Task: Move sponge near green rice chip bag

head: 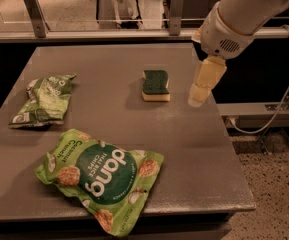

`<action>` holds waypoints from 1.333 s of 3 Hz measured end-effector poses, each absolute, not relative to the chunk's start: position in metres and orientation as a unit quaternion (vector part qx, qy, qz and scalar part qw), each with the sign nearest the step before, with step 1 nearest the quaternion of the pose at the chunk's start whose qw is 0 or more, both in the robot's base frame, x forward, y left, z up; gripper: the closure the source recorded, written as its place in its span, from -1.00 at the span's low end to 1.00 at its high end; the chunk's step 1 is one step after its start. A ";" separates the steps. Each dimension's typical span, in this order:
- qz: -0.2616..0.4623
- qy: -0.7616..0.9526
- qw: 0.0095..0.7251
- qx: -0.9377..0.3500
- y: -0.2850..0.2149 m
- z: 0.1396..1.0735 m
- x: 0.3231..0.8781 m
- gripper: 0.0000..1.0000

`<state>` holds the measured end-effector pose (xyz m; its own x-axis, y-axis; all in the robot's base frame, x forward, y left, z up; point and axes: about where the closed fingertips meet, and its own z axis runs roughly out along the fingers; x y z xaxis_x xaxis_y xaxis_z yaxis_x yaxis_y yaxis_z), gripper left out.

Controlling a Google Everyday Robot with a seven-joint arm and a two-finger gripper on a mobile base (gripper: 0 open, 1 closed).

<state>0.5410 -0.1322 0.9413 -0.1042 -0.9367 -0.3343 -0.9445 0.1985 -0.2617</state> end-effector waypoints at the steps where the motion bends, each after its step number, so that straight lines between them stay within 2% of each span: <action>1: 0.031 0.729 0.230 -0.644 -0.094 0.928 0.569 -1.00; 2: 0.031 0.729 0.230 -0.644 -0.094 0.928 0.569 -1.00; 4: -0.002 0.744 0.251 -0.620 -0.101 0.929 0.607 -1.00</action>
Offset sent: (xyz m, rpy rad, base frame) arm 0.0240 0.0331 -0.0107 0.0388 0.0004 0.0378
